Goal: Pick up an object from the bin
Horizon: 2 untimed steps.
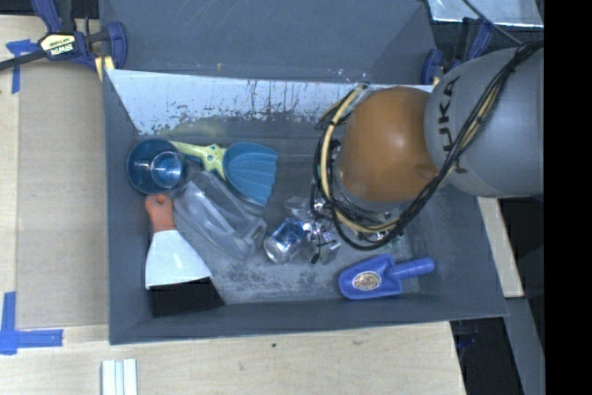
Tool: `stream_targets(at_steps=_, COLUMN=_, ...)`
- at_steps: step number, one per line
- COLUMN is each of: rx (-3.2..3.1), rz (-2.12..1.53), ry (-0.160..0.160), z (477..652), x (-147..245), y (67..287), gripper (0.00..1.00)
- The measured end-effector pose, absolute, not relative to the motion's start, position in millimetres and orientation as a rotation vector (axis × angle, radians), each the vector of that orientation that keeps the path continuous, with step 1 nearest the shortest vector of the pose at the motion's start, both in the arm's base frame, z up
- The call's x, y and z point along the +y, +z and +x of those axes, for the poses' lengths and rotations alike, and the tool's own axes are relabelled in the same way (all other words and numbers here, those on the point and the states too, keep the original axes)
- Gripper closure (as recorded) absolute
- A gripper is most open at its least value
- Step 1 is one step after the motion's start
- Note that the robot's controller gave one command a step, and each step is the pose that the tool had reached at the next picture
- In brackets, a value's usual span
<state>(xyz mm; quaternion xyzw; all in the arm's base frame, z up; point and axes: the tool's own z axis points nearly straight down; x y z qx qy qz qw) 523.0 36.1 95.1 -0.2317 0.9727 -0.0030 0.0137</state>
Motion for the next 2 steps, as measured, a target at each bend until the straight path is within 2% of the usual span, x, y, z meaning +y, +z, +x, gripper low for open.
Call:
stream_targets(at_steps=1, rx=3.027, rz=-0.721, ry=-0.01, z=523.8, x=36, y=124, gripper=1.0)
stream_targets(at_steps=2, rx=3.025, rz=-0.72, ry=-0.01, z=524.2, x=36, y=139, gripper=1.0)
